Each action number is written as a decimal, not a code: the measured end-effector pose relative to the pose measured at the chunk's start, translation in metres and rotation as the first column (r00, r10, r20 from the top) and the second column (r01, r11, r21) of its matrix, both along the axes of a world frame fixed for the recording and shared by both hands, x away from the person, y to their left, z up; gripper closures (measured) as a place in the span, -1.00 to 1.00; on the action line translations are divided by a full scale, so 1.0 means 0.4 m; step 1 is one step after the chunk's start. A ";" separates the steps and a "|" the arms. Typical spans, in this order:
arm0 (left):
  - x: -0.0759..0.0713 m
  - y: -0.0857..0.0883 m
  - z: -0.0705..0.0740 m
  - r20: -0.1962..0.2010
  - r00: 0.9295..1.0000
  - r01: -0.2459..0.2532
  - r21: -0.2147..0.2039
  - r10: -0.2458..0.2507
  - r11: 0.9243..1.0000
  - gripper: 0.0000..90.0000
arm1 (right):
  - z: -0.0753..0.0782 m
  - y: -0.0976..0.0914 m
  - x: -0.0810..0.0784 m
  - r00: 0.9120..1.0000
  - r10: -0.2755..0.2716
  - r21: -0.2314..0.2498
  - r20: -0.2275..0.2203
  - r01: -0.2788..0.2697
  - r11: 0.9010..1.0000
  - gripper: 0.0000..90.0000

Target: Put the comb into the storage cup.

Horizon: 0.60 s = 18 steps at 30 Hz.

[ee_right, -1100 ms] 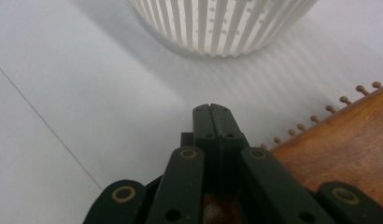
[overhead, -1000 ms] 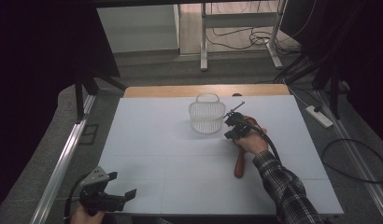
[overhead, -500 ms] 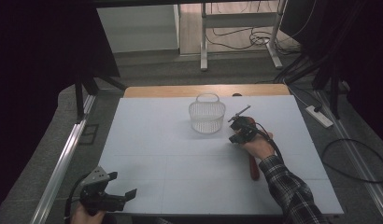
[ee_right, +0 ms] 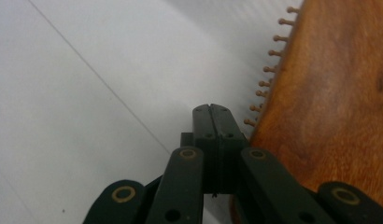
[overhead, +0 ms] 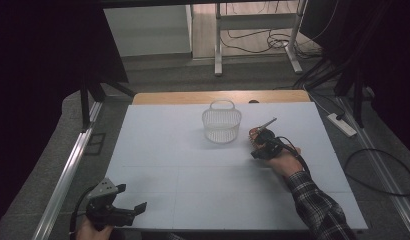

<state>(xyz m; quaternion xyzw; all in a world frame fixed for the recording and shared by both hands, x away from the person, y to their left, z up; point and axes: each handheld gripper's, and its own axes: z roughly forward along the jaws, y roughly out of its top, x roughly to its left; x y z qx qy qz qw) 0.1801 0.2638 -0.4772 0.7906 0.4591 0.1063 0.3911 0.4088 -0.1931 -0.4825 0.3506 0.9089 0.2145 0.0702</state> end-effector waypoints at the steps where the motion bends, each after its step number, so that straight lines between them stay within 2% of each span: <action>1: 0.000 0.000 0.000 0.000 1.000 -0.001 0.000 0.001 1.000 -0.98 | 0.000 -0.003 -0.003 1.000 -0.001 0.003 0.001 0.001 1.000 1.00; 8: 0.001 -0.001 0.000 -0.001 1.000 -0.001 0.000 0.001 1.000 -0.98 | 0.007 -0.026 -0.021 1.000 -0.006 0.013 0.007 0.006 1.000 1.00; 13: 0.002 -0.002 0.000 0.000 1.000 0.002 0.000 -0.002 1.000 -0.98 | 0.004 -0.015 -0.026 1.000 0.006 0.012 0.012 -0.006 1.000 0.99; 14: 0.002 -0.001 0.000 0.001 1.000 0.001 -0.001 -0.001 1.000 -0.98 | 0.007 -0.013 -0.029 1.000 0.007 0.009 0.025 -0.007 1.000 0.99; 18: 0.002 -0.001 0.000 0.001 1.000 0.002 -0.002 -0.002 1.000 -0.98 | 0.020 -0.015 -0.038 0.999 0.008 0.036 0.036 -0.009 0.999 0.99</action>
